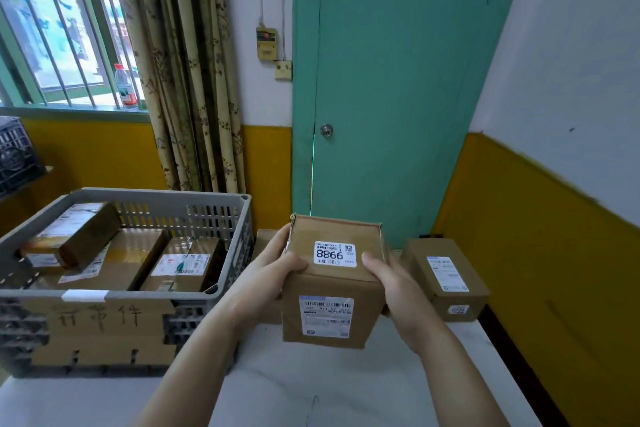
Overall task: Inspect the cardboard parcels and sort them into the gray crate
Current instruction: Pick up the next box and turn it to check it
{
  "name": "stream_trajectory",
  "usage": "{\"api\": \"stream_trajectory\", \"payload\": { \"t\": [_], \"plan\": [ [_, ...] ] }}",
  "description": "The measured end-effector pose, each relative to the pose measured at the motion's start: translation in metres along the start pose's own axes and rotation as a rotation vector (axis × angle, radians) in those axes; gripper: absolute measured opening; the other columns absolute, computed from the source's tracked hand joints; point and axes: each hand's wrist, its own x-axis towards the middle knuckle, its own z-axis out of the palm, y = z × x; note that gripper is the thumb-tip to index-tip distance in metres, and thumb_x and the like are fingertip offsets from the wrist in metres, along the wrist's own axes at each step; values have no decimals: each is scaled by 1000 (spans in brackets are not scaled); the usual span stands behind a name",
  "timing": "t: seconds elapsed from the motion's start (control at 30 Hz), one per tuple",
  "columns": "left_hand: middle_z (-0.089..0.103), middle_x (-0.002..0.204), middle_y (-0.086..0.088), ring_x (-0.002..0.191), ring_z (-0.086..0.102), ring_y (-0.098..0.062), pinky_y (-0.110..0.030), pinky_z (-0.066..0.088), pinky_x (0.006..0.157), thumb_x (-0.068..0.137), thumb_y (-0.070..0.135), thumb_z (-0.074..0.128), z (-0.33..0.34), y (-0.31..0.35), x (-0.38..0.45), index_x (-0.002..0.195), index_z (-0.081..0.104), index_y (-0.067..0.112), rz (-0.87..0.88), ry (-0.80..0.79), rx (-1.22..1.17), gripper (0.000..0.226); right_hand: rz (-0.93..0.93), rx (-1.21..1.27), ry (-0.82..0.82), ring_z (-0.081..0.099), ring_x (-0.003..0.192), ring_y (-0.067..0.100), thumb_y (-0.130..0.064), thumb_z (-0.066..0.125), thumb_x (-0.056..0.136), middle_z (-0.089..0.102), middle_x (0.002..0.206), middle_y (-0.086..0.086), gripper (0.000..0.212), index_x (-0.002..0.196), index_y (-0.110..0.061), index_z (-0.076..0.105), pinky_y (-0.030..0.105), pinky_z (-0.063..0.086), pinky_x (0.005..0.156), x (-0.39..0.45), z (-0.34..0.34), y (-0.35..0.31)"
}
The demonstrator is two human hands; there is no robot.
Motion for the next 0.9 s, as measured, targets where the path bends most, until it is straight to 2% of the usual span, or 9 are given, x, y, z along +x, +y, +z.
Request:
{"api": "stream_trajectory", "payload": {
  "t": [0.13,0.27,0.43,0.53,0.6,0.7,0.8,0.83,0.9],
  "plan": [
    [74,123,11,102,77,-18,-46,60,94,74,67,66,5,4,3,141,45,60,-2,100,-44,71,-46,-25,7,74,104,12,-51,63,85,74,119,-14,42,126,-58,58,37,57,90,0,4,-3],
    [73,125,12,106,75,-19,-47,59,96,75,68,66,8,8,0,127,48,73,12,109,-29,55,-63,-21,27,70,112,12,-48,66,85,69,131,-13,58,140,-53,49,36,56,94,1,6,-1],
    [61,143,8,122,66,-20,-47,52,106,74,81,60,7,8,-2,154,30,56,27,122,-9,89,-54,-59,72,74,101,10,-65,68,79,75,116,-14,53,129,-51,58,36,59,87,6,6,-10],
    [60,141,11,123,62,-14,-44,49,110,96,67,53,11,8,0,152,31,56,60,152,42,61,-93,-92,122,73,101,7,-61,67,80,75,114,-17,47,125,-49,61,39,57,92,8,9,-8],
    [62,136,12,118,63,-10,-42,51,107,103,55,50,11,6,1,149,29,58,86,152,70,50,-108,-100,139,72,101,3,-59,67,78,73,117,-18,51,128,-50,59,36,57,91,7,11,-6],
    [61,130,17,111,67,-8,-37,56,100,101,56,53,11,4,1,153,27,54,95,155,72,58,-103,-92,160,72,101,4,-63,68,75,73,117,-19,56,129,-52,57,38,58,92,6,11,-7],
    [60,114,26,87,71,8,-13,57,68,98,60,56,11,11,1,145,35,53,92,183,53,52,-109,-93,183,74,98,7,-71,66,74,75,112,-17,52,122,-51,61,43,59,92,5,10,-14],
    [61,116,23,89,71,8,-13,57,69,98,61,54,12,13,3,146,35,50,95,195,66,53,-116,-100,189,74,98,8,-72,65,75,76,110,-16,51,120,-50,63,44,59,92,5,10,-16],
    [60,136,9,114,68,-6,-31,58,97,100,59,51,13,16,4,156,30,42,111,208,113,62,-143,-134,198,73,99,7,-69,63,79,76,107,-16,41,115,-49,66,45,59,93,4,11,-17]
  ]
}}
